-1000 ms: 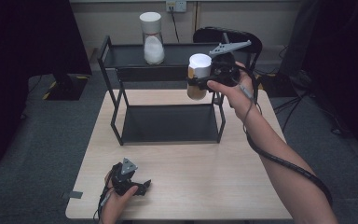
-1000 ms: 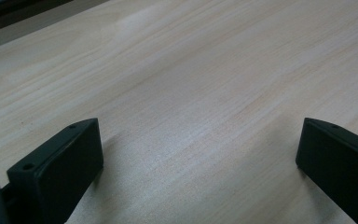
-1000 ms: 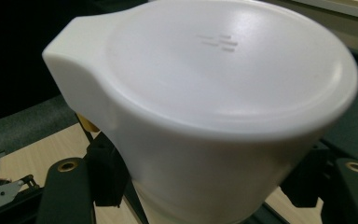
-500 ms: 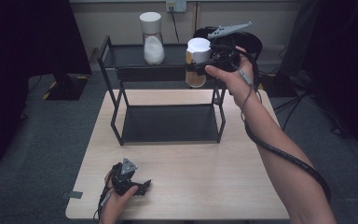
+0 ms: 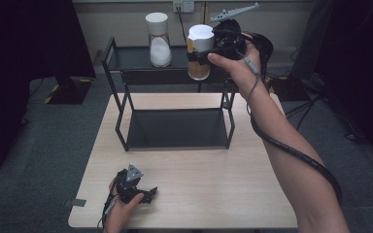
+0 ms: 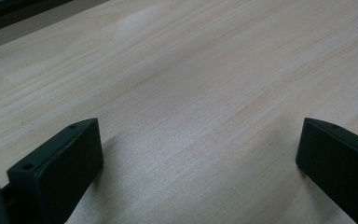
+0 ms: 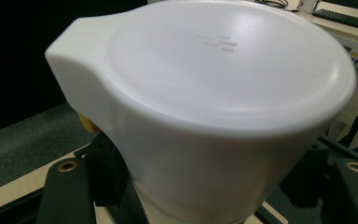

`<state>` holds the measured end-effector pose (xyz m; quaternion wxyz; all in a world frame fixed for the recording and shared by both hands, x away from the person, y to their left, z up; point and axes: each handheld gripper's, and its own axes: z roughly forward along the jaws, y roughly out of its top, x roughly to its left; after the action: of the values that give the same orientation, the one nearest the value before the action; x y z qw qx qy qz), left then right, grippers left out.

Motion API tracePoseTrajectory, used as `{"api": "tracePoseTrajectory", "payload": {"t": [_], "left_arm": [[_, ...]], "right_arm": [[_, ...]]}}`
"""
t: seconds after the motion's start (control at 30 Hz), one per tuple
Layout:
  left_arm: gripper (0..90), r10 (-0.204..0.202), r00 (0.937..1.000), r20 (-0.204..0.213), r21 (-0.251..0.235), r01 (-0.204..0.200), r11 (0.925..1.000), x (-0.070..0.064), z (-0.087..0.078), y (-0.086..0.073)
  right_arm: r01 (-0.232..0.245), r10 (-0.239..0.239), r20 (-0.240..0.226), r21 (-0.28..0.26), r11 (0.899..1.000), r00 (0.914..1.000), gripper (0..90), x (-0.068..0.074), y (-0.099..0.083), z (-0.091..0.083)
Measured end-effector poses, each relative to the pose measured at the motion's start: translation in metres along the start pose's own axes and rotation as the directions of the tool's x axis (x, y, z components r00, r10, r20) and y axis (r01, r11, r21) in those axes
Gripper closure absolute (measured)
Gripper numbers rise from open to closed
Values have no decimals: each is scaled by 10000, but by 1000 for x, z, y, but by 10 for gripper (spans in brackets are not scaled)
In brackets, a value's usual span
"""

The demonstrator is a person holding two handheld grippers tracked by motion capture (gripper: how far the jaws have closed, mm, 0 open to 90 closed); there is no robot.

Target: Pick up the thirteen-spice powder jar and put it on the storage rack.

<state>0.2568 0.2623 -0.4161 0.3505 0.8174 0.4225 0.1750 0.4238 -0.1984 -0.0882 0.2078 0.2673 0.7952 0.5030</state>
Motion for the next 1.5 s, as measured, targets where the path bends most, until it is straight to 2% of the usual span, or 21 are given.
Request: {"api": "tracePoseTrajectory", "payload": {"t": [0.3,0.43,0.67,1.07,1.5], "left_arm": [[0,-18,10000,-4,-13,18,10000,0,0,0],[0,-1,10000,-1,-2,1,10000,0,0,0],[0,-20,10000,-6,-16,20,10000,0,0,0],[0,2,10000,-4,3,-2,10000,0,0,0],[0,-17,10000,-6,-11,17,10000,0,0,0]], "right_arm": [[177,-177,88,66,9998,9998,305,-3,21,13],[67,-67,122,-30,10000,9999,305,-7,28,19],[212,-214,576,50,9998,9981,305,-9,40,33],[-389,367,671,323,9987,9971,305,-25,35,65],[-666,644,609,353,9972,9961,304,-32,25,73]]}}
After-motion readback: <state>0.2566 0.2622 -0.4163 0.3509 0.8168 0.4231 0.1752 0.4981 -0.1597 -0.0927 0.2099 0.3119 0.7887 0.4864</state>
